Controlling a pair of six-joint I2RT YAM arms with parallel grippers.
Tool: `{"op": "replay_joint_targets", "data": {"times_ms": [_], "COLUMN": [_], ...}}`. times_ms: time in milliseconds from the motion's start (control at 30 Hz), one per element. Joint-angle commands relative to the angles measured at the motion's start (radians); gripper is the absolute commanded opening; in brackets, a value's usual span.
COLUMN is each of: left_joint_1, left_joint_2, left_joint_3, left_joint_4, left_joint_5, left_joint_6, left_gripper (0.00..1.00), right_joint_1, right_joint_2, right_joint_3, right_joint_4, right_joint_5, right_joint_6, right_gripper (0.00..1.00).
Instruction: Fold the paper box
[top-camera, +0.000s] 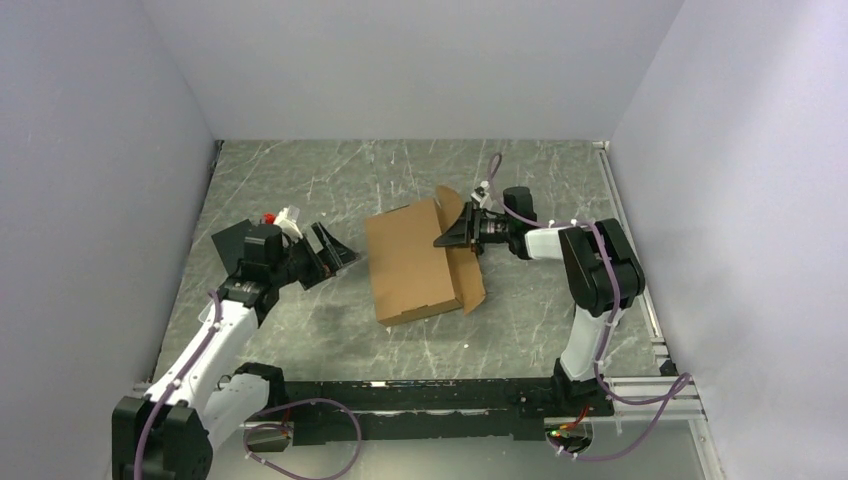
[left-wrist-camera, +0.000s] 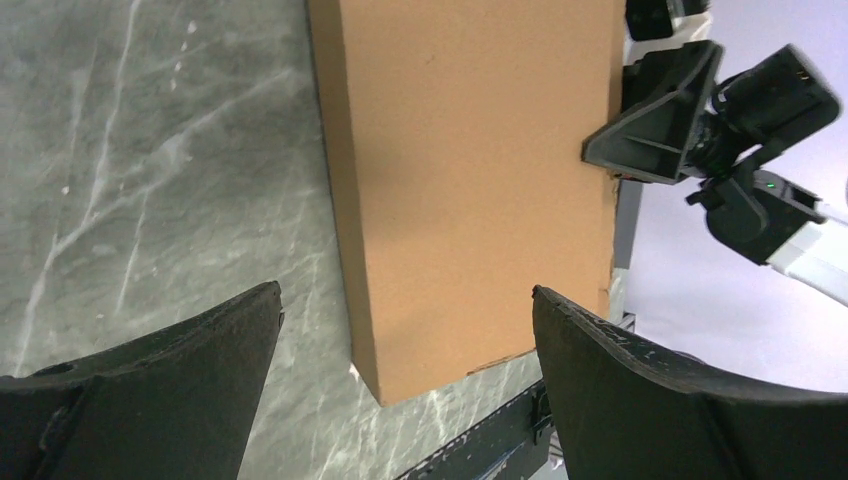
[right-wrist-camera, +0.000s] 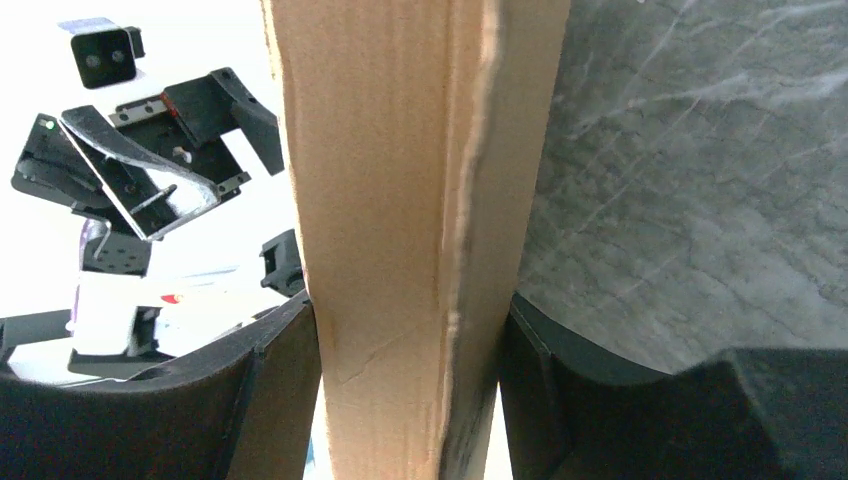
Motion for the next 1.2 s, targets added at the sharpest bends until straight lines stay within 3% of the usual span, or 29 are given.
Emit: {"op": "replay_joint_targets", "data": {"times_ms": [0,433,633,867,1033,1167], "left_joint_1": [0.003,-0.009,-0.025,-0.037,-0.045,-0.059], "left_joint_2": [0.064,0.311,0.341,0.351,0.375,0.404], "left_joint_3": [0.056,0.138,0.171,0.219,0.232,0.237], "left_joint_4": [-0.054,-0.056,-0.089,-0.149,-0.164,-0.152], "left_joint_5": [-0.004,-0.004,-0.040,-0.048,-0.021,-0.009], "left_joint_6": [0.034,0.093,0.113,0.152,0.167,0.162], "left_gripper": [1.00,0.96,0.96,0.96,0.96,0.97], "right_joint_1": [0.042,0.078,0.087,0.090,0.089,0.088], "right_joint_2": [0.031,0.012,-0.009,-0.086,-0.253,-0.368], "right_joint_3": [0.009,0.083,0.142,0.194,0.185,0.144], "right_joint_4": [-0.019,-0.319,-0.501,-0.611,-0.668,-0.703], "right_joint_5": [0.087,0.277,0.438,0.546,0.543,0.436], "right_joint_6": [-0.189,-0.464,-0.610,-0.784,-1.001,-1.184], "right_gripper": [0.49,0.65,0.76,0.78,0.79,0.79]}}
